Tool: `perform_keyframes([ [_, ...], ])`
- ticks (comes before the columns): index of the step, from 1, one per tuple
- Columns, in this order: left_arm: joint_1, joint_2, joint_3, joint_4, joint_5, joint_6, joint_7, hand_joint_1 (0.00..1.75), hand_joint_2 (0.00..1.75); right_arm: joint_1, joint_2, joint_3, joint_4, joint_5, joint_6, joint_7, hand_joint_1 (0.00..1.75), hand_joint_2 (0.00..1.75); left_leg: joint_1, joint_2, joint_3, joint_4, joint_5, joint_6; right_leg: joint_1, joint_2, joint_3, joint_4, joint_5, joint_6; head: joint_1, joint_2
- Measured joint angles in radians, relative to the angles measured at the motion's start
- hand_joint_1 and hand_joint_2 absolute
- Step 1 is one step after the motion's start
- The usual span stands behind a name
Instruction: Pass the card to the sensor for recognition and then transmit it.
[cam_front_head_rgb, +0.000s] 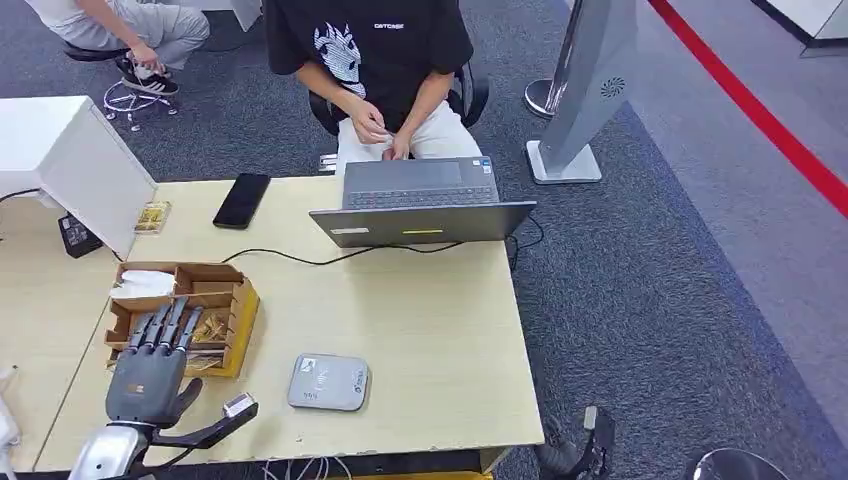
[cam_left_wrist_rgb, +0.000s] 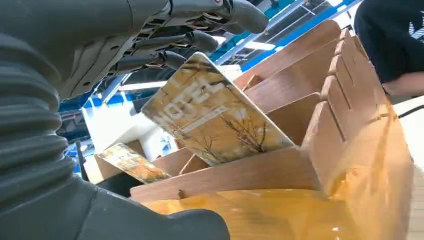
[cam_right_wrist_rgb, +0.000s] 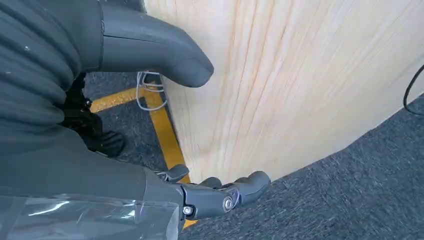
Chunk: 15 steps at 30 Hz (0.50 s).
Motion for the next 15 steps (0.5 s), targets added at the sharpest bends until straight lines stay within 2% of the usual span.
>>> perform_keyframes([
  [11,0.010,0.000,-0.010,0.000,0.000,-0.003,0.000,0.00,1.75,0.000,0.000,0.007,0.000,0.000,0.001,-0.003,0.00,1.75,0.000,0.000,0.000,0.000,0.000,0.000,0.000,0.000,0.000,0.000,0.000,0.000,0.000,0.000],
  [12,0.011,0.000,-0.010,0.000,0.000,-0.003,0.000,0.93,1.75,0.000,0.000,0.007,0.000,0.000,0.000,-0.003,0.00,1.75,0.000,0.000,0.000,0.000,0.000,0.000,0.000,0.000,0.000,0.000,0.000,0.000,0.000,0.000],
  [13,0.011,0.000,-0.010,0.000,0.000,-0.003,0.000,1.75,1.75,0.000,0.000,0.008,0.000,0.000,0.000,-0.004,0.00,1.75,0.000,0.000,0.000,0.000,0.000,0.000,0.000,0.000,0.000,0.000,0.000,0.000,0.000,0.000],
  [15,0.013,0.000,-0.010,0.000,0.000,-0.003,0.000,1.75,1.75,0.000,0.000,0.008,0.000,0.000,0.000,-0.006,0.00,1.75,0.000,0.000,0.000,0.000,0.000,0.000,0.000,0.000,0.000,0.000,0.000,0.000,0.000,0.000],
])
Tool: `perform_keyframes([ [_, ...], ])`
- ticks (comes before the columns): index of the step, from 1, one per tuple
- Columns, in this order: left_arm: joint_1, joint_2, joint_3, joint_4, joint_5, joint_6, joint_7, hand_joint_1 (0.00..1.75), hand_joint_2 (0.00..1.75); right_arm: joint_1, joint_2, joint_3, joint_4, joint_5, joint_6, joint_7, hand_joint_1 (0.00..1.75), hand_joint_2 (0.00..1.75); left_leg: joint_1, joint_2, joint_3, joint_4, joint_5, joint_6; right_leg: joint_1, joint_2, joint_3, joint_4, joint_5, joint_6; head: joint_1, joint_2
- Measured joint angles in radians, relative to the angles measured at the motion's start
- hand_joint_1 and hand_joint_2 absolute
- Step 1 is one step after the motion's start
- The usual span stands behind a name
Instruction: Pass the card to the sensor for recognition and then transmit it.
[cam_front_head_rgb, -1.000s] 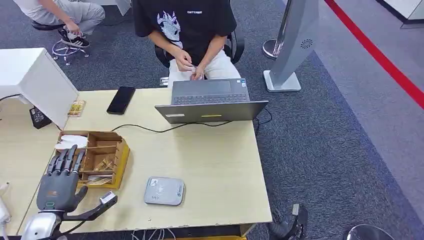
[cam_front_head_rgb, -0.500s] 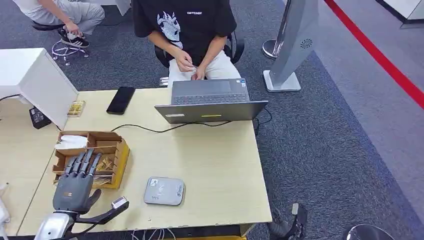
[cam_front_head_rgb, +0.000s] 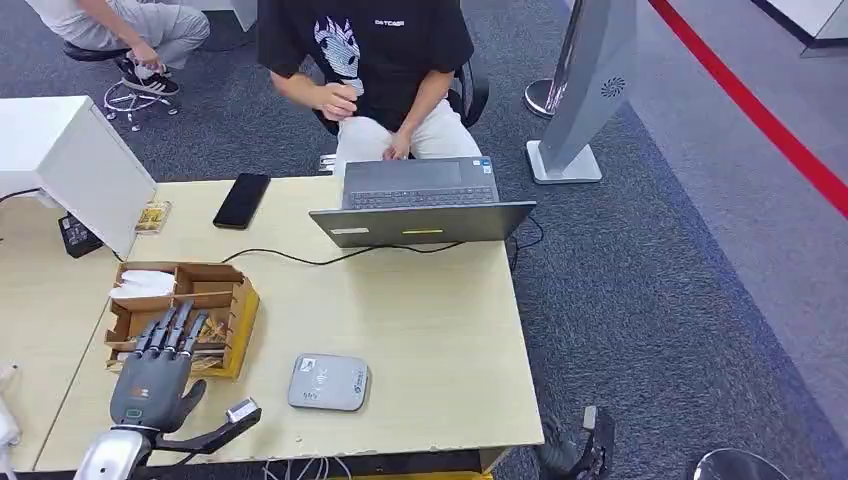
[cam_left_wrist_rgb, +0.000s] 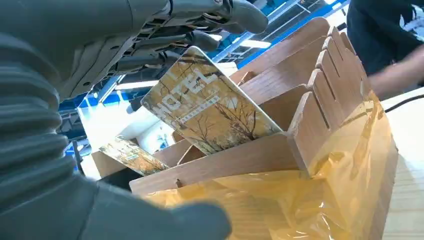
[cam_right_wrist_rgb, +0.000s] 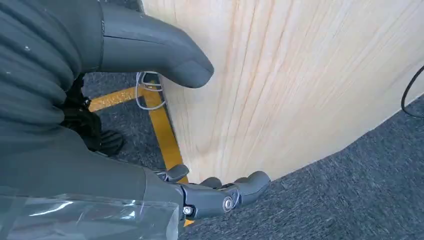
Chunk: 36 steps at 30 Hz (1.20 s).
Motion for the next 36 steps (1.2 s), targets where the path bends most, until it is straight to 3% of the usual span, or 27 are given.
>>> perform_keyframes([
  [19,0.002,0.001,0.000,-0.011,0.001,-0.002,-0.004,1.75,1.75,0.000,0.000,0.003,-0.001,0.000,0.002,0.000,0.00,1.75,0.000,0.002,0.001,0.000,0.000,0.000,0.000,0.002,0.000,0.000,0.000,0.000,0.000,0.000],
  [24,0.001,0.011,0.001,-0.060,0.000,0.005,0.000,1.75,1.75,0.000,0.000,0.005,-0.001,0.002,0.001,0.002,0.00,1.75,0.000,0.002,0.000,0.000,0.000,0.000,0.000,0.002,-0.001,0.000,0.000,0.000,0.000,0.000],
  [27,-0.036,0.029,0.002,-0.146,0.001,-0.038,0.001,1.75,1.75,0.000,0.000,0.012,-0.001,-0.001,-0.007,0.005,0.00,1.75,0.001,0.001,0.000,0.000,0.000,0.000,0.001,0.000,-0.001,0.000,0.000,0.000,0.000,0.000],
  [31,-0.134,0.058,0.004,-0.245,0.007,-0.147,0.003,1.75,1.75,-0.001,0.000,0.021,-0.001,0.002,-0.014,0.008,0.00,1.75,0.002,0.000,0.000,0.000,0.002,-0.002,0.001,0.000,-0.001,0.001,0.001,-0.002,0.000,0.000],
  [36,-0.278,0.074,0.018,-0.257,0.023,-0.217,0.014,1.75,1.75,-0.008,0.000,0.032,-0.001,0.018,-0.017,0.022,0.00,1.75,0.003,0.001,0.000,0.000,0.003,-0.004,0.002,0.001,-0.001,0.001,0.003,-0.004,0.001,0.000],
])
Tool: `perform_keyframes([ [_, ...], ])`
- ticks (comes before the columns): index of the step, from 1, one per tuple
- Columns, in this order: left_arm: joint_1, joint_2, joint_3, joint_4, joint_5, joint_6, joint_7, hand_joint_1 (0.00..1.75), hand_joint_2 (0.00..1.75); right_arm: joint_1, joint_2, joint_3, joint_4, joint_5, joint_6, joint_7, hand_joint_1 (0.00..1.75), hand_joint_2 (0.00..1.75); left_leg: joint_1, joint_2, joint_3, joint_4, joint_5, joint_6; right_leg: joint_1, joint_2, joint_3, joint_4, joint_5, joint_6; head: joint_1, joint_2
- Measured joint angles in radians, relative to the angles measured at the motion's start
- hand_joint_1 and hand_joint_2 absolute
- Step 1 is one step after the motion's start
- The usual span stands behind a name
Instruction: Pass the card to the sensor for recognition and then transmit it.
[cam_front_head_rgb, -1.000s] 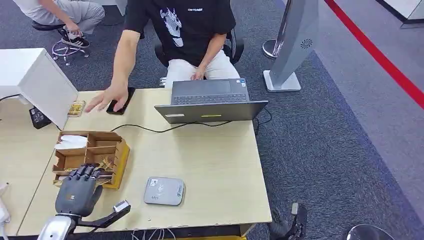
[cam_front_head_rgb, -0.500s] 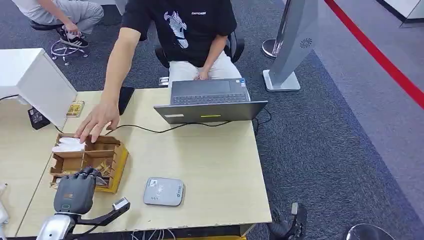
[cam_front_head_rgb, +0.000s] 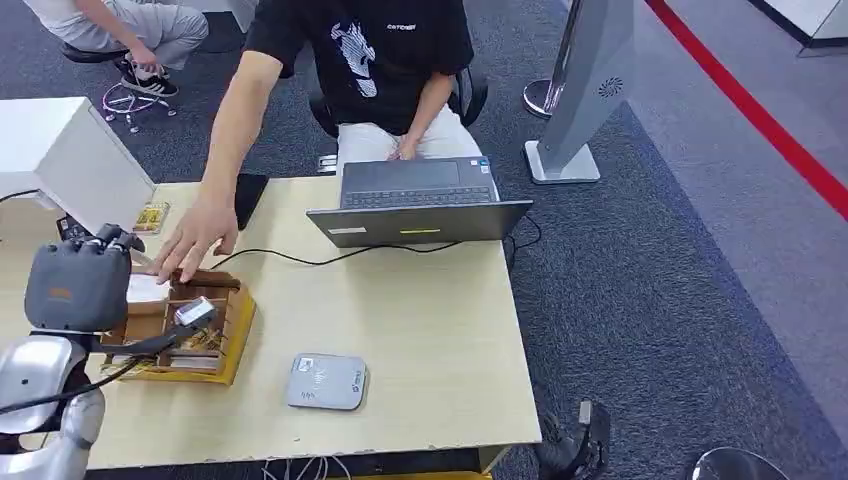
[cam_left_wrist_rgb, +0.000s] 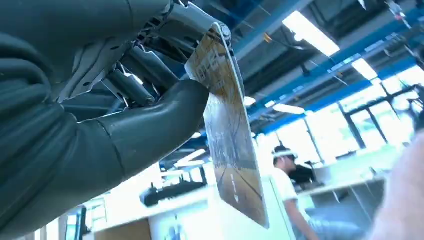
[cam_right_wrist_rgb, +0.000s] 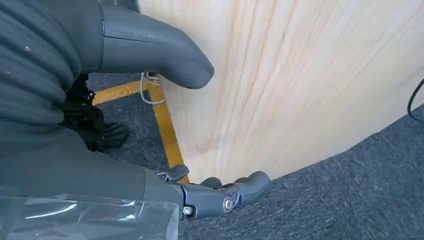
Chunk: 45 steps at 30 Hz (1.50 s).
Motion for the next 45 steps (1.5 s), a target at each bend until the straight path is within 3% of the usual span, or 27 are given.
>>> perform_keyframes([
  [12,-0.114,0.001,0.006,0.028,0.003,-0.028,0.018,1.75,1.75,-0.012,0.000,0.011,0.000,0.009,-0.003,0.008,0.00,1.75,0.002,0.001,0.000,0.000,0.000,-0.001,0.001,0.001,-0.001,0.000,0.000,-0.001,0.000,0.000],
  [17,-0.243,0.001,0.016,0.172,-0.014,-0.098,0.073,1.75,1.75,-0.029,0.004,0.025,0.000,0.034,-0.016,0.030,0.00,1.75,0.002,0.003,0.000,0.000,0.002,-0.003,0.002,0.003,-0.002,0.000,0.002,-0.004,0.000,0.000],
  [20,-0.317,0.000,0.038,0.306,-0.018,-0.087,0.088,1.75,1.75,-0.038,0.007,0.027,0.001,0.037,-0.017,0.036,0.00,1.75,0.003,0.003,0.001,-0.001,0.003,-0.004,0.002,0.003,-0.001,0.001,0.003,-0.004,0.001,0.000],
  [23,-0.331,0.000,0.059,0.383,-0.017,-0.064,0.090,1.75,1.75,-0.042,0.010,0.029,0.001,0.038,-0.017,0.036,0.00,1.75,0.003,0.007,0.002,-0.001,0.003,-0.005,0.002,0.007,-0.003,0.002,0.004,-0.007,0.000,0.000],
  [33,-0.327,-0.002,0.098,0.445,-0.016,-0.060,0.088,1.75,1.75,-0.042,0.016,0.034,0.002,0.038,-0.015,0.034,0.00,1.75,0.003,0.016,0.002,-0.003,0.003,-0.007,0.003,0.016,-0.007,0.003,0.005,-0.008,-0.002,0.000],
  [34,-0.327,-0.002,0.100,0.447,-0.016,-0.060,0.087,1.62,1.75,-0.042,0.017,0.035,0.002,0.038,-0.015,0.034,0.00,1.75,0.003,0.016,0.002,-0.003,0.003,-0.007,0.003,0.017,-0.007,0.003,0.005,-0.008,-0.001,0.000],
  [35,-0.327,-0.002,0.101,0.449,-0.016,-0.060,0.087,0.28,1.75,-0.042,0.017,0.035,0.002,0.038,-0.015,0.034,0.00,1.75,0.003,0.016,0.002,-0.003,0.003,-0.007,0.003,0.017,-0.007,0.003,0.005,-0.008,-0.002,0.000],
  [36,-0.327,-0.002,0.101,0.449,-0.016,-0.060,0.087,0.00,1.75,-0.042,0.017,0.036,0.002,0.038,-0.014,0.034,0.00,1.75,0.003,0.017,0.002,-0.003,0.003,-0.007,0.003,0.017,-0.007,0.003,0.005,-0.008,-0.001,0.000],
  [42,-0.261,-0.002,0.127,0.431,0.013,-0.024,0.048,0.00,1.75,-0.041,0.017,0.036,0.002,0.033,-0.011,0.027,0.00,1.75,0.003,0.017,0.002,-0.005,0.003,-0.007,0.002,0.017,-0.008,0.003,0.005,-0.008,-0.001,0.000],
  [45,-0.167,-0.009,0.155,0.338,0.054,0.041,0.027,0.00,1.75,-0.034,0.017,0.035,0.002,0.011,0.008,0.018,0.00,1.75,0.003,0.017,0.003,-0.005,0.003,-0.007,0.002,0.018,-0.008,0.003,0.004,-0.009,-0.002,0.000],
])
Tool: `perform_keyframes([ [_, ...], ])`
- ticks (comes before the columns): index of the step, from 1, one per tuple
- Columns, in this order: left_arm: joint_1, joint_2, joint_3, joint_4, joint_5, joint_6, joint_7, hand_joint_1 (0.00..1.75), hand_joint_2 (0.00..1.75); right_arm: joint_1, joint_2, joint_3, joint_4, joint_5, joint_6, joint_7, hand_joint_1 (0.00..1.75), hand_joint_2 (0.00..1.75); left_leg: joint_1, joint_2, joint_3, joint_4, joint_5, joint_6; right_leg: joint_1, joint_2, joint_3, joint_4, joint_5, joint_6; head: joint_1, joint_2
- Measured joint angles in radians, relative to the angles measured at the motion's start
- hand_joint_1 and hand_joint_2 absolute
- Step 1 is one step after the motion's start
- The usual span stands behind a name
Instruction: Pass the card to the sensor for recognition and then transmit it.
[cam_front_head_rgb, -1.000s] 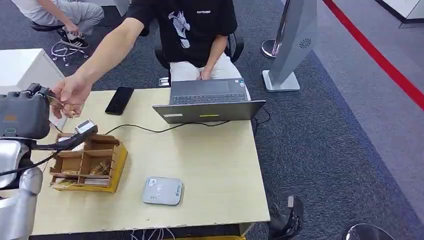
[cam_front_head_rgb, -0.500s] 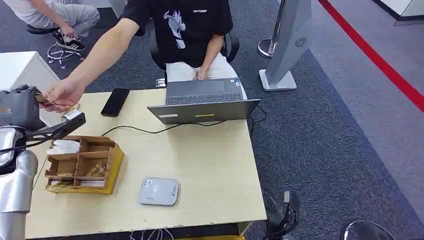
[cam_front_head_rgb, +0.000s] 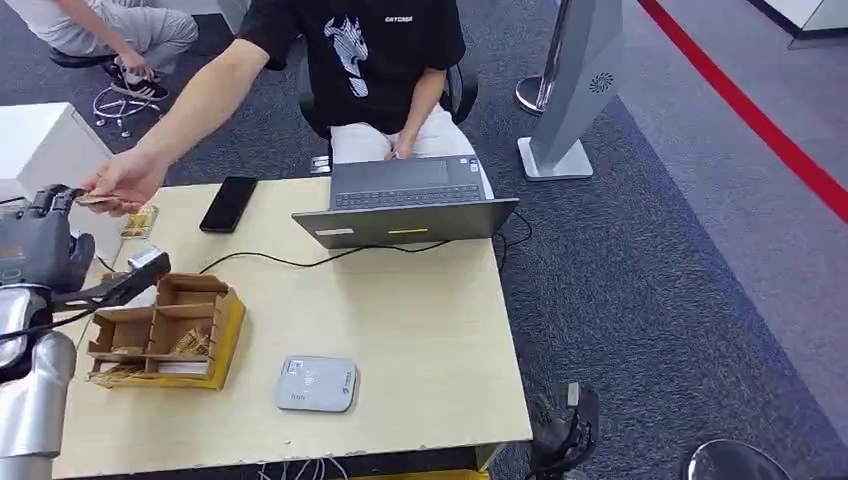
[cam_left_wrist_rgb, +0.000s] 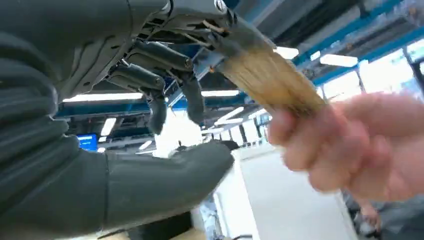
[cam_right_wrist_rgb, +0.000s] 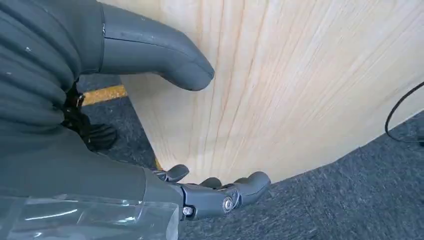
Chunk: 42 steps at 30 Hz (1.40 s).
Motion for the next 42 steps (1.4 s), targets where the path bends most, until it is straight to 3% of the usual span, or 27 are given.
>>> perform_keyframes([
  [4,0.161,-0.046,0.072,-0.209,0.105,0.095,-0.073,0.00,1.75,0.024,0.000,-0.026,0.000,-0.094,0.074,0.005,0.00,1.75,0.000,-0.001,-0.001,0.000,-0.002,-0.001,0.000,-0.001,0.000,0.000,-0.002,-0.001,0.001,0.000],
  [6,0.269,-0.086,0.113,-0.351,0.194,0.193,-0.148,0.00,1.75,0.047,-0.006,-0.055,0.000,-0.151,0.085,0.000,0.00,1.75,-0.001,0.000,0.000,0.000,-0.004,0.000,-0.001,-0.001,0.000,-0.001,-0.005,0.001,0.000,0.000],
  [8,0.387,-0.133,0.168,-0.511,0.245,0.282,-0.219,0.00,1.75,0.088,-0.020,-0.089,-0.007,-0.204,0.069,0.014,0.00,1.75,-0.001,-0.003,0.000,0.000,-0.007,0.001,-0.001,-0.003,0.002,-0.001,-0.009,0.002,-0.001,0.000],
  [10,0.492,-0.173,0.210,-0.630,0.298,0.329,-0.284,0.00,1.75,0.132,-0.036,-0.115,-0.019,-0.240,0.034,0.007,0.00,1.75,-0.003,-0.009,0.000,0.000,-0.010,0.004,-0.002,-0.009,0.005,-0.002,-0.013,0.005,0.000,0.000],
  [13,0.647,-0.266,0.306,-0.798,0.451,0.399,-0.404,0.00,1.75,0.182,-0.077,-0.173,-0.008,-0.268,-0.065,0.026,0.00,1.75,-0.004,-0.013,0.001,0.000,-0.013,0.007,-0.002,-0.014,0.010,-0.003,-0.018,0.008,0.000,0.000],
  [15,0.705,-0.333,0.401,-0.862,0.582,0.410,-0.479,0.00,1.75,0.203,-0.097,-0.217,-0.004,-0.280,-0.141,0.053,0.00,1.75,-0.005,-0.016,0.001,0.000,-0.014,0.009,-0.003,-0.017,0.011,-0.003,-0.018,0.009,0.002,0.000],
  [18,0.724,-0.410,0.537,-0.893,0.733,0.408,-0.569,0.00,1.75,0.211,-0.106,-0.268,0.002,-0.287,-0.196,0.084,0.00,1.75,-0.007,-0.017,0.001,0.000,-0.015,0.011,-0.004,-0.019,0.012,-0.004,-0.019,0.010,0.003,0.000],
  [20,0.726,-0.445,0.602,-0.898,0.788,0.403,-0.575,0.00,1.75,0.210,-0.108,-0.291,0.006,-0.293,-0.232,0.104,0.00,1.75,-0.007,-0.018,0.003,0.000,-0.015,0.011,-0.005,-0.019,0.013,-0.004,-0.020,0.011,0.003,0.000],
  [23,0.721,-0.496,0.682,-0.888,0.921,0.407,-0.540,0.00,1.75,0.206,-0.107,-0.324,0.021,-0.303,-0.336,0.166,0.00,1.75,-0.007,-0.018,0.007,0.000,-0.015,0.011,-0.005,-0.019,0.017,-0.004,-0.020,0.011,0.002,0.000],
  [25,0.723,-0.512,0.719,-0.847,1.037,0.404,-0.523,0.00,1.75,0.207,-0.103,-0.341,0.030,-0.301,-0.403,0.206,0.00,1.75,-0.007,-0.018,0.008,0.000,-0.015,0.011,-0.005,-0.020,0.018,-0.004,-0.020,0.011,0.000,0.000],
  [27,0.713,-0.528,0.755,-0.754,1.273,0.315,-0.486,0.00,1.75,0.207,-0.091,-0.349,0.040,-0.285,-0.475,0.269,0.09,1.75,-0.008,-0.018,0.009,0.000,-0.015,0.011,-0.006,-0.020,0.019,-0.004,-0.020,0.011,0.002,0.000],
  [28,0.692,-0.535,0.787,-0.675,1.395,0.236,-0.463,0.47,1.75,0.207,-0.084,-0.352,0.045,-0.273,-0.502,0.300,1.75,1.75,-0.008,-0.018,0.009,0.000,-0.015,0.011,-0.006,-0.020,0.020,-0.004,-0.020,0.011,0.002,0.000],
  [29,0.663,-0.536,0.829,-0.580,1.472,0.167,-0.440,1.75,1.75,0.207,-0.078,-0.352,0.048,-0.258,-0.507,0.318,1.75,1.75,-0.008,-0.018,0.010,0.000,-0.015,0.011,-0.006,-0.020,0.020,-0.004,-0.020,0.011,0.000,0.000],
  [32,0.573,-0.516,0.991,-0.220,1.490,0.034,-0.405,1.75,1.75,0.207,-0.061,-0.339,0.056,-0.183,-0.497,0.346,1.75,1.75,-0.008,-0.018,0.013,-0.001,-0.016,0.010,-0.006,-0.020,0.022,-0.004,-0.021,0.010,0.000,0.000],
  [35,0.500,-0.477,1.141,0.139,1.594,-0.076,-0.403,1.75,1.75,0.212,-0.057,-0.285,0.061,-0.064,-0.469,0.367,1.75,1.75,-0.009,-0.018,0.013,-0.001,-0.015,0.011,-0.007,-0.020,0.023,-0.003,-0.021,0.010,-0.003,0.000],
  [39,0.458,-0.449,1.246,0.399,1.609,-0.096,-0.420,1.75,1.75,0.213,-0.059,-0.240,0.061,-0.045,-0.468,0.374,1.75,1.75,-0.009,-0.021,0.013,0.000,-0.015,0.011,-0.007,-0.022,0.024,-0.005,-0.021,0.012,0.001,0.000],
  [42,0.437,-0.426,1.287,0.502,1.609,-0.102,-0.421,1.75,1.75,0.213,-0.059,-0.223,0.061,-0.045,-0.468,0.374,1.75,1.75,-0.010,-0.020,0.013,0.000,-0.016,0.012,-0.008,-0.023,0.025,-0.006,-0.021,0.012,0.002,0.000],
])
